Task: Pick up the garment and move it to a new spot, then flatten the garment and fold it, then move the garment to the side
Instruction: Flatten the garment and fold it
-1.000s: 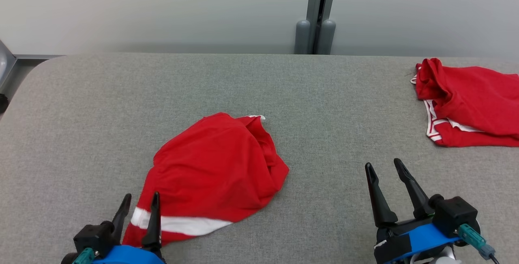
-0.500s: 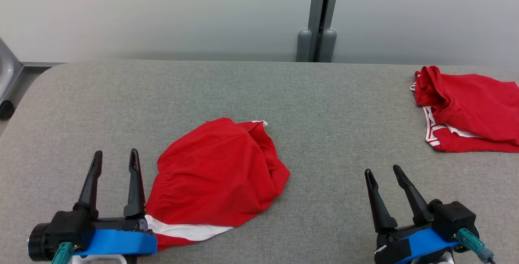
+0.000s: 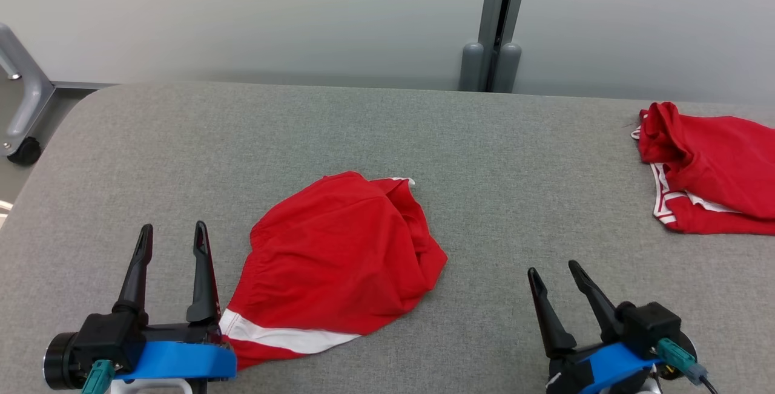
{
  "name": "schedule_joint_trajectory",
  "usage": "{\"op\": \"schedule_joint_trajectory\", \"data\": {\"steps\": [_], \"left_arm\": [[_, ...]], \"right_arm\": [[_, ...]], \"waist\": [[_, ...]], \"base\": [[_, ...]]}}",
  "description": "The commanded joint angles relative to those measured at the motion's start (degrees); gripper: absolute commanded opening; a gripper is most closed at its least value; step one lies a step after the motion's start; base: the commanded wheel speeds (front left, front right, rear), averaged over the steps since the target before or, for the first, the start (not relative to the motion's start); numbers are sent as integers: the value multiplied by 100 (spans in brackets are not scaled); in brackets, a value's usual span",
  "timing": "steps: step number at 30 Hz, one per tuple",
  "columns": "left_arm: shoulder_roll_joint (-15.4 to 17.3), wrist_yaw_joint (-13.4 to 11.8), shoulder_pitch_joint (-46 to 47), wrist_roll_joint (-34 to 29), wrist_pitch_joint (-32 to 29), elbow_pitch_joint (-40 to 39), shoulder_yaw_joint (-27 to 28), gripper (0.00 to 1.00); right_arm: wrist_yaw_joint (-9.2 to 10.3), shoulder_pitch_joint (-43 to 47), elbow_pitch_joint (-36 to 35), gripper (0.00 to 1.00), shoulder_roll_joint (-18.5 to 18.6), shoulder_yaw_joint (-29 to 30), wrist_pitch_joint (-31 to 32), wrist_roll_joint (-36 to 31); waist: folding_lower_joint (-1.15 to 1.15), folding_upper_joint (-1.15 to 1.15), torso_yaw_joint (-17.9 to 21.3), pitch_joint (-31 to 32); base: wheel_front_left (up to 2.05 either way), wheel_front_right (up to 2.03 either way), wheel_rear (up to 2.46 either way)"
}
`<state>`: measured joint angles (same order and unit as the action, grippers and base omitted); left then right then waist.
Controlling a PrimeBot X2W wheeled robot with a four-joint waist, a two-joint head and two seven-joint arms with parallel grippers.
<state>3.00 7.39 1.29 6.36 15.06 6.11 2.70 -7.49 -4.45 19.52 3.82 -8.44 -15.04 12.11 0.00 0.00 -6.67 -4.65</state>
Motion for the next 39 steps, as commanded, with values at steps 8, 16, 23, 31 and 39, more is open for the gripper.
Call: {"op": "schedule_joint_trajectory", "data": {"steps": [8, 16, 23, 31, 39], "left_arm": [[-13, 9, 97, 66, 14, 54, -95, 100], [-13, 10, 268, 166, 14, 105, -270, 100], [-13, 11, 343, 215, 14, 141, -404, 100], [-14, 11, 368, 275, 14, 173, -495, 100], [-14, -39, 305, 316, 14, 186, -558, 100]], "right_arm": [[-1, -1008, 664, 100, 85, -738, -18, -130], [-1, -1983, 1927, 100, 82, -1273, -17, -86], [-1, -2369, 2870, 100, 124, -1527, -17, -93], [-1, -2812, 3831, 100, 86, -1718, -17, -74], [-1, -3060, 4520, 0, -49, -2221, 30, 312]], "waist": [[0, 0, -216, -143], [0, 0, -518, -345], [0, 0, -796, -442], [0, 0, -970, -515], [0, 0, -943, -450]], "base": [[0, 0, 0], [0, 0, 0], [0, 0, 0], [0, 0, 0], [0, 0, 0]]}}
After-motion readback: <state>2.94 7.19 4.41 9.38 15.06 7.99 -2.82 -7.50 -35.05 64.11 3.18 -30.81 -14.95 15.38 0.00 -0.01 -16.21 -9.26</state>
